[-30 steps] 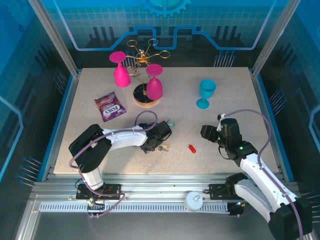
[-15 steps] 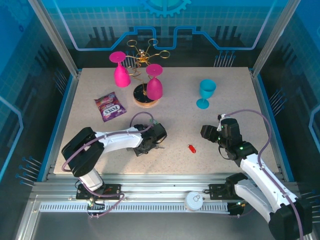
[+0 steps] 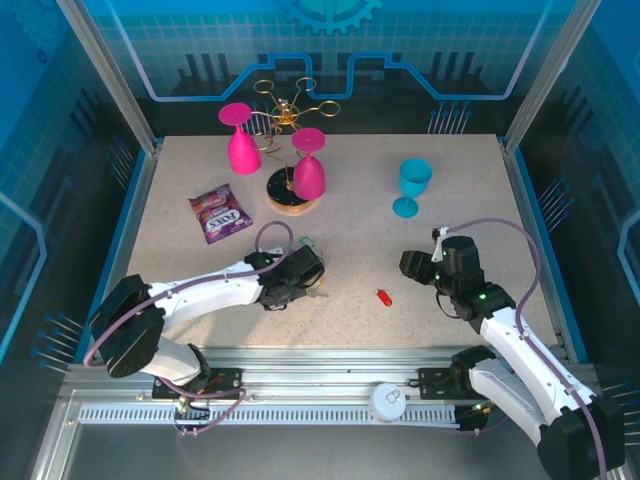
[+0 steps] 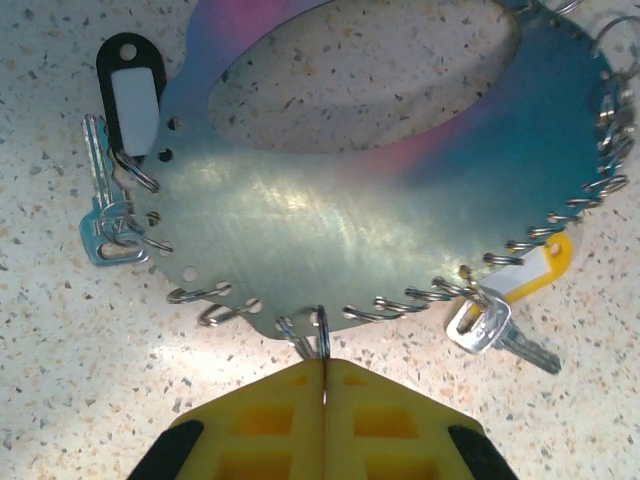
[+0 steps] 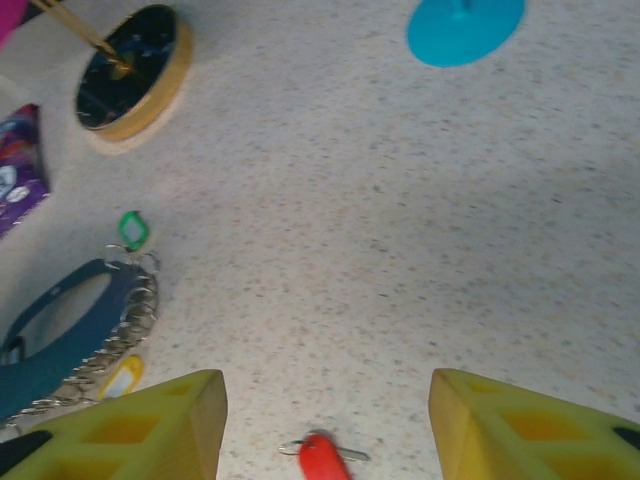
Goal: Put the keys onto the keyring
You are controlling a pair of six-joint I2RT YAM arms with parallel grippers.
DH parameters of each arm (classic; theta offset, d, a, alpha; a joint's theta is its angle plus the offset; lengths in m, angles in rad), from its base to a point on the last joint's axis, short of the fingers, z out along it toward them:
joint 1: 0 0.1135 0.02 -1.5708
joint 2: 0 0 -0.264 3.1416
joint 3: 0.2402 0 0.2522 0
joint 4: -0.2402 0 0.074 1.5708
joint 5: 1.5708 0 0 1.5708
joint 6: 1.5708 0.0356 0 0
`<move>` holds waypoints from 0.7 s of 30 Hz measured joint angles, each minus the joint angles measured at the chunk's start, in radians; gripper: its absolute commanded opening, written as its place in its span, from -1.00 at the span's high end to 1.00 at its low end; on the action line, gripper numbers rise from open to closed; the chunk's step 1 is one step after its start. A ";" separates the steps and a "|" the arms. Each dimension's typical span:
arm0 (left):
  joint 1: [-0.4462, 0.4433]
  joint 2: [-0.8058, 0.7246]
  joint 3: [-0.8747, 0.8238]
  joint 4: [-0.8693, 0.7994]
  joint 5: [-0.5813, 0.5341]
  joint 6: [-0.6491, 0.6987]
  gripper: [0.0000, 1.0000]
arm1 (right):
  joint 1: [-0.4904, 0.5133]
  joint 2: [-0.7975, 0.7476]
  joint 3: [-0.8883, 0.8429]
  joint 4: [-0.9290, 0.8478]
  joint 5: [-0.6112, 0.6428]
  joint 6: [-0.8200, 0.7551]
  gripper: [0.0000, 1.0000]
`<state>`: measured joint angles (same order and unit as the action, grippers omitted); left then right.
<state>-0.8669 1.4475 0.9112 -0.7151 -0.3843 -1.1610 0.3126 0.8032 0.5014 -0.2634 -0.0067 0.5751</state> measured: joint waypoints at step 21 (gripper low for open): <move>0.076 -0.034 -0.002 0.009 0.143 -0.173 0.34 | 0.335 0.190 -0.162 0.563 -0.056 -0.314 -0.14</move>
<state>-0.7910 1.4132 0.9089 -0.7059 -0.2413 -1.3338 0.6479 0.9932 0.3393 0.2996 -0.0631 0.2615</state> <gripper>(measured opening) 0.329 0.566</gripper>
